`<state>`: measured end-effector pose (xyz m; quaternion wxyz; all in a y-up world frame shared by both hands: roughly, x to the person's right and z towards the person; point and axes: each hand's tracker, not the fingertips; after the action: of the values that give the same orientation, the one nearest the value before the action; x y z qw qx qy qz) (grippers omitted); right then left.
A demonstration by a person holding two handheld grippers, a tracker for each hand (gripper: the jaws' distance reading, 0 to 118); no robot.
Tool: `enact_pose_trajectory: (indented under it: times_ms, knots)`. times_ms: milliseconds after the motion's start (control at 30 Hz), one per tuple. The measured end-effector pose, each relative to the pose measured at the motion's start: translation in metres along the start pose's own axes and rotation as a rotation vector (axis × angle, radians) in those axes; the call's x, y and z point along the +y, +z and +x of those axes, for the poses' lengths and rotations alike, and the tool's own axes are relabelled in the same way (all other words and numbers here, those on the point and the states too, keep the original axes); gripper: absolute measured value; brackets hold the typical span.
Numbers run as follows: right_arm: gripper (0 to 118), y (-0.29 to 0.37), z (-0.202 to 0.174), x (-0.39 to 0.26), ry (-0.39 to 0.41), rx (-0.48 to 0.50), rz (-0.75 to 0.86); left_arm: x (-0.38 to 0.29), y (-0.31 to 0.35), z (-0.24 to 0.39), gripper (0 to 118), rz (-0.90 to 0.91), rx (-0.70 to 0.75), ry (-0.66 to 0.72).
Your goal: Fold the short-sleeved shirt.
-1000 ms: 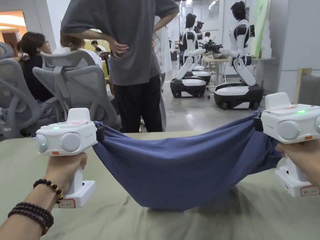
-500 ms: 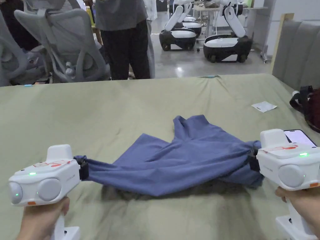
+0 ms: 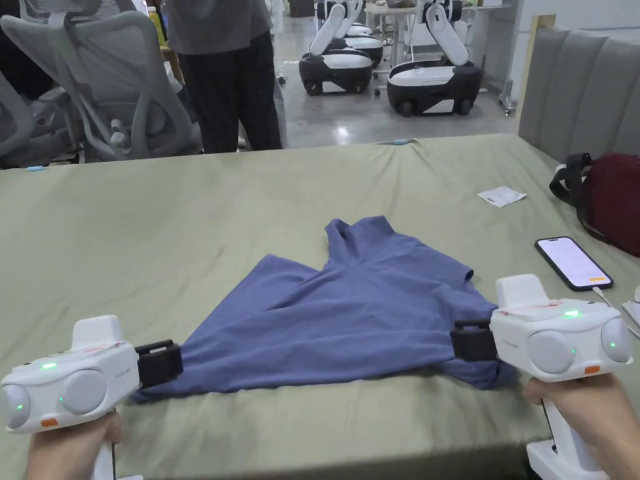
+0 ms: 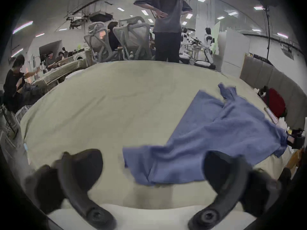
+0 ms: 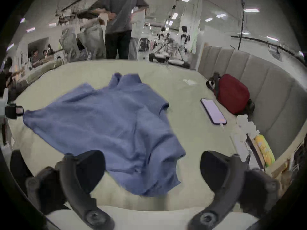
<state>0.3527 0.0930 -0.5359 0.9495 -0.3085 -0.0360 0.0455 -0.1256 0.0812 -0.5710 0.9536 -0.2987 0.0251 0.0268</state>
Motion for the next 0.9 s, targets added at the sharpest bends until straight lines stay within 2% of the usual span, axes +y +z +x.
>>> enact_pose_trajectory:
  times_ms: [67, 100, 133, 200, 233, 567, 600, 633, 667, 700, 733, 800, 900]
  knots:
    - [108, 0.004, -0.004, 0.008, 0.007, -0.032, 0.040, 0.005, 0.007, 0.001, 104, 0.078, -0.019, -0.007]
    - [90, 0.006, -0.007, 0.011, 0.014, -0.047, 0.074, 0.008, 0.010, 0.003, 90, 0.061, -0.006, -0.003]
    - [65, 0.008, -0.007, 0.013, 0.019, -0.056, 0.097, 0.010, 0.013, 0.006, 70, 0.075, 0.007, -0.007]
    - [0, 0.006, -0.014, 0.016, 0.017, -0.085, 0.116, 0.012, 0.018, 0.011, 3, 0.138, 0.028, -0.060]
    - [0, 0.005, -0.016, 0.017, 0.007, -0.087, 0.115, 0.012, 0.019, 0.014, 0, 0.142, 0.040, -0.078]
    - [0, 0.010, -0.021, 0.021, -0.016, -0.048, 0.127, 0.011, 0.025, 0.008, 0, 0.119, 0.019, -0.032]
    - [0, 0.011, -0.021, 0.021, -0.011, -0.047, 0.129, 0.012, 0.023, 0.005, 4, 0.108, 0.022, -0.017]
    - [0, 0.012, -0.022, 0.022, -0.003, -0.047, 0.130, 0.012, 0.020, 0.002, 24, 0.095, 0.026, -0.001]
    - [0, 0.014, -0.022, 0.023, 0.002, -0.047, 0.129, 0.012, 0.016, -0.002, 59, 0.077, 0.027, 0.006]
    - [0, 0.014, -0.022, 0.023, 0.002, -0.045, 0.129, 0.012, 0.009, -0.005, 104, 0.033, 0.038, 0.005]
    - [0, 0.014, -0.022, 0.023, 0.000, -0.041, 0.128, 0.011, 0.005, -0.008, 118, 0.007, 0.042, 0.007]
    - [0, 0.014, -0.023, 0.024, 0.000, -0.034, 0.128, 0.008, -0.003, -0.012, 106, 0.015, 0.032, 0.016]
    - [0, 0.013, -0.026, 0.024, 0.006, -0.028, 0.125, 0.005, -0.025, -0.013, 105, -0.101, 0.052, 0.016]
